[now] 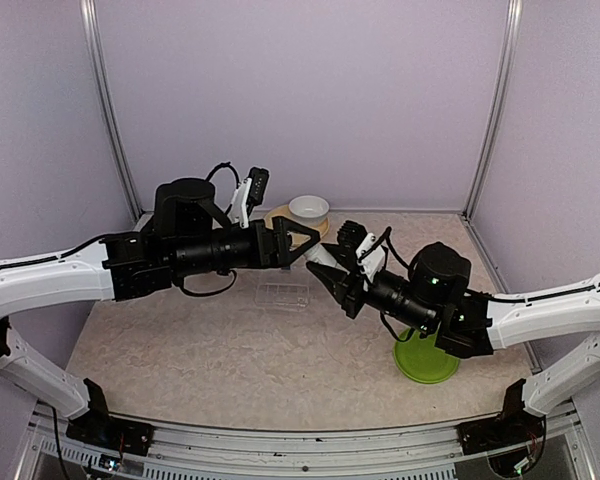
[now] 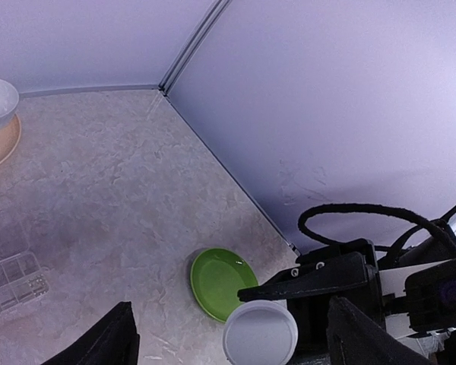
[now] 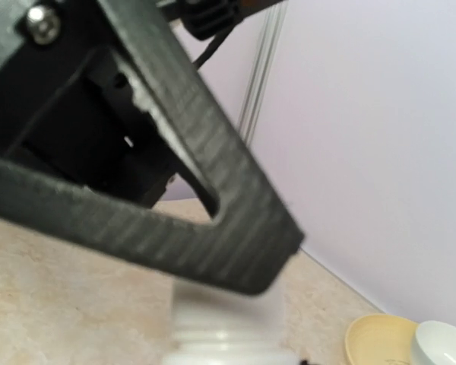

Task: Sort the pills into containers
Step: Screw the lid of the pill bottle onto the pill bottle.

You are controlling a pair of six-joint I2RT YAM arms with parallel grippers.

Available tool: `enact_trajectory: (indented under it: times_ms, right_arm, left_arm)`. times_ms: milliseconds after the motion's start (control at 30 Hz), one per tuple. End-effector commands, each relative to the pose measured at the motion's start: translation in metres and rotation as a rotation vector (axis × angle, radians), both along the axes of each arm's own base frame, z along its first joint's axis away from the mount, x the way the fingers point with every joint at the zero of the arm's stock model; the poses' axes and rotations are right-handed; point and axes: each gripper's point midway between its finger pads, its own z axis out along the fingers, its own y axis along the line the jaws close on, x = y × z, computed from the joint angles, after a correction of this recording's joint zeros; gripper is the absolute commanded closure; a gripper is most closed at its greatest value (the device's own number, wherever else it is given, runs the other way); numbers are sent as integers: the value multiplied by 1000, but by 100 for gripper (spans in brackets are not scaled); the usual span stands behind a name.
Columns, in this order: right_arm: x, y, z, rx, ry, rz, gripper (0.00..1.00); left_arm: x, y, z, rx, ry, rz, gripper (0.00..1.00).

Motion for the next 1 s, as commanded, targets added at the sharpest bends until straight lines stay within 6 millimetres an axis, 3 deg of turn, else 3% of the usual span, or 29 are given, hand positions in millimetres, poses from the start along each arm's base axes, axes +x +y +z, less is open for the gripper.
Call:
enact_trajectory:
  times_ms: [0,267,500,900,967]
  right_arm:
    - [0,-2,10,2,-28,-19,100]
    - [1,0,6,-12,-27,-20,100]
    - [1,2,6,-13,-27,-17,100]
    - [-1,3,6,-2,-18,-10,100]
    - [-2,1,8,15,-13,-7,100]
  left_arm:
    - [3,-1,10,-9,17,2,18]
    - [1,-6,4,-22,39,-31,35]
    - [1,-8,5,-26,41,-40,43]
    - [-5,-13,7,-65,21,-97,80]
    - [-9,-15,8,-77,15,-124,81]
